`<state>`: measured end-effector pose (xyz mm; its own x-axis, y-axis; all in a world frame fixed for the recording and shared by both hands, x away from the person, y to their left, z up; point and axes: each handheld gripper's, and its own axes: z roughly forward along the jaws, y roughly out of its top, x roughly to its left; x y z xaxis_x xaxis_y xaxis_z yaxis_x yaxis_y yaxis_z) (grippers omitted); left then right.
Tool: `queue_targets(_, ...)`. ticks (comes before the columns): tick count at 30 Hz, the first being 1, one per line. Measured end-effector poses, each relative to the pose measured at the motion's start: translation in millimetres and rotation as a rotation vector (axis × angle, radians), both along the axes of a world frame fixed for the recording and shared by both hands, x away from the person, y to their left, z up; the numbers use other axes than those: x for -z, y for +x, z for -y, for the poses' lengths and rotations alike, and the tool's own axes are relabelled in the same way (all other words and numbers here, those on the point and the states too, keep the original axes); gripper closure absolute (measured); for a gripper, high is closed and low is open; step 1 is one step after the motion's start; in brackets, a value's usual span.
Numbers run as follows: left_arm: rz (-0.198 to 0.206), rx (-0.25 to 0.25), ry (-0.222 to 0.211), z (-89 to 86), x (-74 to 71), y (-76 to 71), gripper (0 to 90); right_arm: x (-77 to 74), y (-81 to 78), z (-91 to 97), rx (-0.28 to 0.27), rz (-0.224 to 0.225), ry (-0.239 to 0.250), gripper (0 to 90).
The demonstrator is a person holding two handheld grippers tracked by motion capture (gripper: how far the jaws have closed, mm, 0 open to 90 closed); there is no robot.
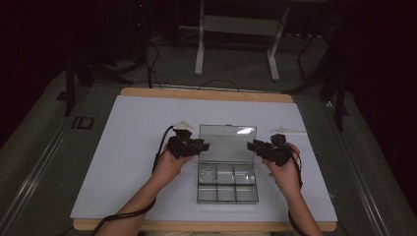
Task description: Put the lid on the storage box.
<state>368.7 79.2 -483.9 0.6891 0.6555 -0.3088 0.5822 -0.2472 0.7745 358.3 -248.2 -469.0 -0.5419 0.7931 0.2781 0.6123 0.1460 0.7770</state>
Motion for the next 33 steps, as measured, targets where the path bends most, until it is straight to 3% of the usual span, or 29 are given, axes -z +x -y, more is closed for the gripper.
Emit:
queue_targets(4, 0.022, 0.003, -0.019, -1.6, -4.9, -3.4, 63.8, -2.5, -4.1, 0.8, -0.010, 0.015, -0.005, 64.1)
queue_targets(9, 0.043, 0.013, -0.008, -0.6, -11.3, -9.2, 63.8, -5.4, -10.4, 4.3, -0.028, 0.039, 0.025, 64.0)
queue_targets(19, 0.086, 0.027, -0.026, -3.3, -17.5, -22.6, 63.8, -12.0, -20.5, 4.5, -0.054, 0.100, 0.023, 64.2)
queue_targets(33, 0.140, 0.043, -0.002, -4.3, -24.7, -39.8, 63.7, -15.8, -32.2, 7.6, -0.105, 0.149, 0.012, 66.1)
